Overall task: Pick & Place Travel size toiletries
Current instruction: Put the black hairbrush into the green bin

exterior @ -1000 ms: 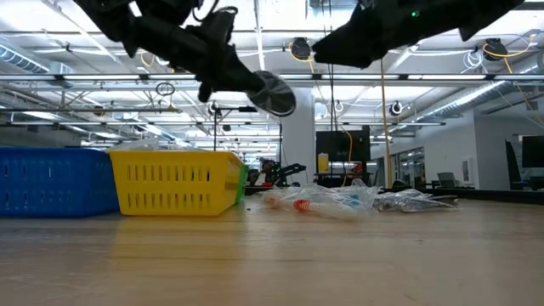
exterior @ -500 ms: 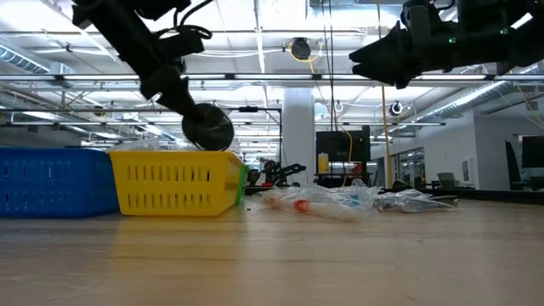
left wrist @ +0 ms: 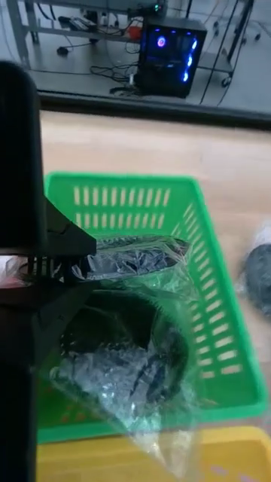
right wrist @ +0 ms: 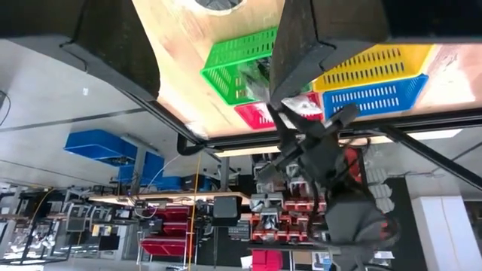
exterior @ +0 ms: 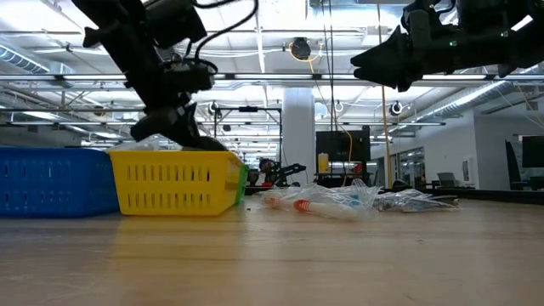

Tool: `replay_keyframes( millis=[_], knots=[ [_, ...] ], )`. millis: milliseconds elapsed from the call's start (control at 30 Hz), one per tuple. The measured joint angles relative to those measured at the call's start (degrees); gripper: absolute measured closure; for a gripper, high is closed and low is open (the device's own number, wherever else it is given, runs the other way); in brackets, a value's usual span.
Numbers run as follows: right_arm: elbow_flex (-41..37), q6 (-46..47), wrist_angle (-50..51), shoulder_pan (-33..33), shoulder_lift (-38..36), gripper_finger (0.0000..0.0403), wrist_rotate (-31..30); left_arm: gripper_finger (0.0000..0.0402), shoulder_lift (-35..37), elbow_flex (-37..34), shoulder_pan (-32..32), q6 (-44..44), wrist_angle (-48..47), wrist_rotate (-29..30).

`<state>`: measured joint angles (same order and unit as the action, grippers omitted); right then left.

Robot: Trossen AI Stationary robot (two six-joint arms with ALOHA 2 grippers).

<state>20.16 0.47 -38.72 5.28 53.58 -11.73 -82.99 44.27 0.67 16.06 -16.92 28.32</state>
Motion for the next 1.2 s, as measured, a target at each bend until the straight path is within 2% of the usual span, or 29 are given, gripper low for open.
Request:
replay_keyframes(
  millis=[233, 467, 633, 767, 967, 1067, 1200],
  knots=[
    [0.0, 0.0, 0.37, 0.0, 0.0, 0.0165, 0.0, 0.0325, -2.23, 0.04, -0.02, -1.02, 0.79, 0.04],
    [0.0, 0.0, 0.76, 0.0, 0.0, 0.0167, 0.0, 0.0309, -2.17, 0.04, 0.0, -1.19, 2.28, 0.46],
    [0.0, 0.0, 0.81, 0.0, 0.0, 0.0163, -0.04, 0.0283, -2.17, 0.04, -0.11, -2.11, 3.8, 4.57],
    [0.0, 0.0, 0.83, 0.0, 0.0, 0.0161, -0.06, 0.0234, -2.15, 0.04, -0.11, -4.64, 3.87, 6.93],
    [0.02, 0.1, 0.9, 0.0, 0.0, 0.0159, -0.48, 0.0135, -1.39, 0.04, -0.4, -7.26, 3.59, 8.21],
    [0.02, 0.98, 1.8, 0.02, 0.0, 0.0159, -2.59, 0.0099, 1.09, 0.5, -1.27, -9.11, 3.65, 8.14],
    [0.02, 1.83, 2.79, 0.15, 0.75, 0.0158, -5.07, 0.0072, 7.22, 2.01, -1.94, -11.31, 3.89, 6.12]
  ],
)
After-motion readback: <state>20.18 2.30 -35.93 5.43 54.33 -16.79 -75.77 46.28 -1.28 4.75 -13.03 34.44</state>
